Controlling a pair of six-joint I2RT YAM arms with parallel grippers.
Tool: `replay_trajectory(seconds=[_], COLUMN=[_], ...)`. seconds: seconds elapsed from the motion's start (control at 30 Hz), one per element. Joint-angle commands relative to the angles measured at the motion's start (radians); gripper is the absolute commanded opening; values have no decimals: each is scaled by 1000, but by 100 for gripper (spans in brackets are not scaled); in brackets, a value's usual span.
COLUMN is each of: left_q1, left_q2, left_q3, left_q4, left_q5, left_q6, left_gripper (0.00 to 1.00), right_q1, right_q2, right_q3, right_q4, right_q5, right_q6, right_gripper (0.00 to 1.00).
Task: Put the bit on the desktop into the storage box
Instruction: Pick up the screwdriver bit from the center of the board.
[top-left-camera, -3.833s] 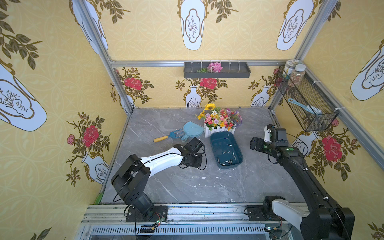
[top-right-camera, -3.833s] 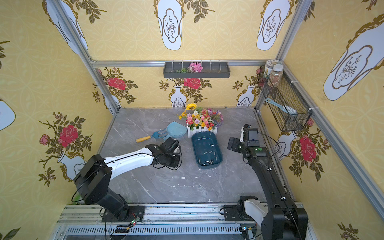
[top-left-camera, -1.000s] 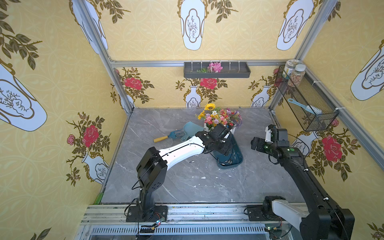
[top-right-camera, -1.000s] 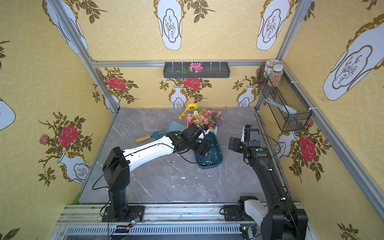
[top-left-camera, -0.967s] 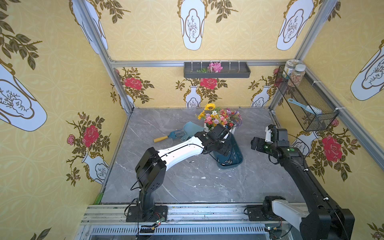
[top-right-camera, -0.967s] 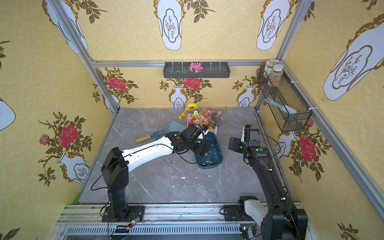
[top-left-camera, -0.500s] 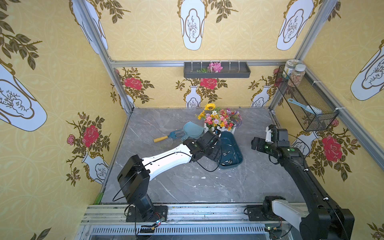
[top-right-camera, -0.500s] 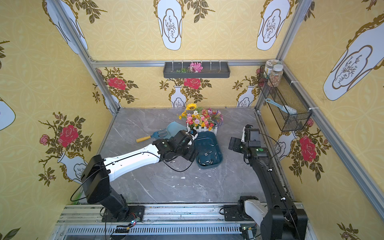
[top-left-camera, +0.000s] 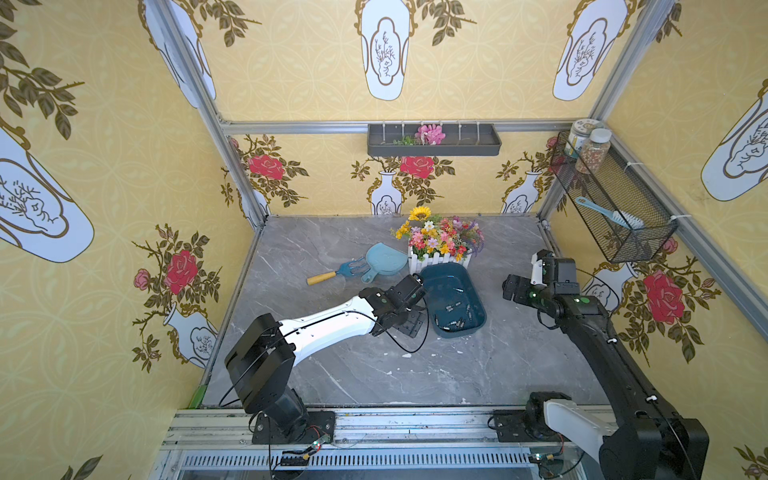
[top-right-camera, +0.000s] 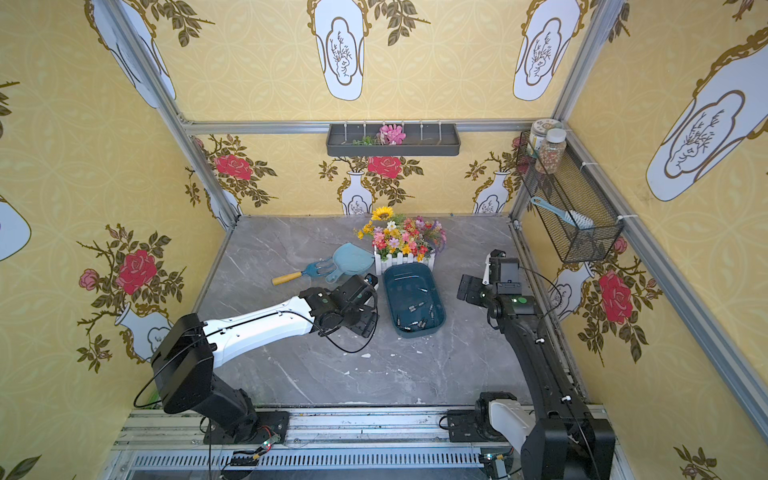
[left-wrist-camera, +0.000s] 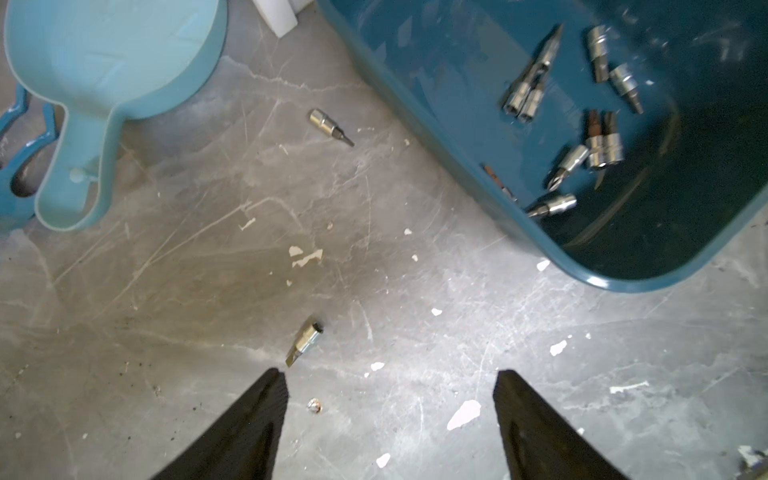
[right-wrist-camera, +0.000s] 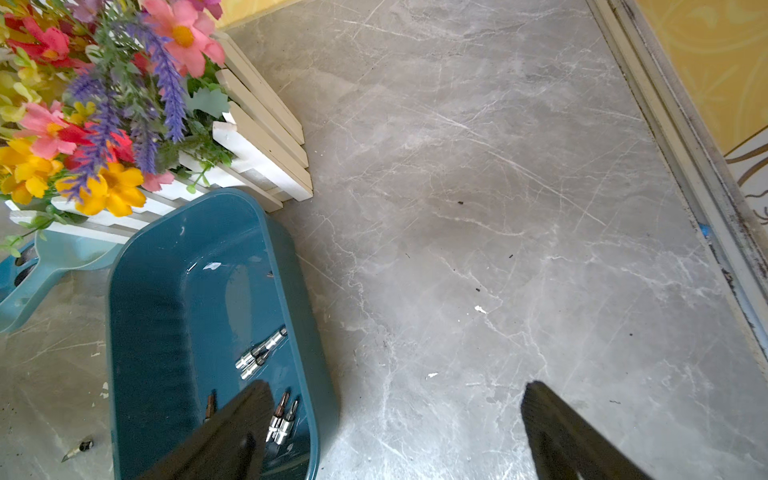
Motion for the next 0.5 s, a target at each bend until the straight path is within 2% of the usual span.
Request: replay_trajectory(seconds=[0.0, 0.47], left_q1=[26, 159], left_q2=[12, 77], left_q3=[-19, -66], left_q4=[-25, 3], left_q5=[18, 168], left_q6=[-12, 10], left_gripper=[81, 59], right_q1=[0, 0], right_q2=[-5, -4], right_q3=[-2, -2], right_q4=[42, 42], right_q5=[-8, -5], right_q6=[1, 1], right_gripper=[97, 97])
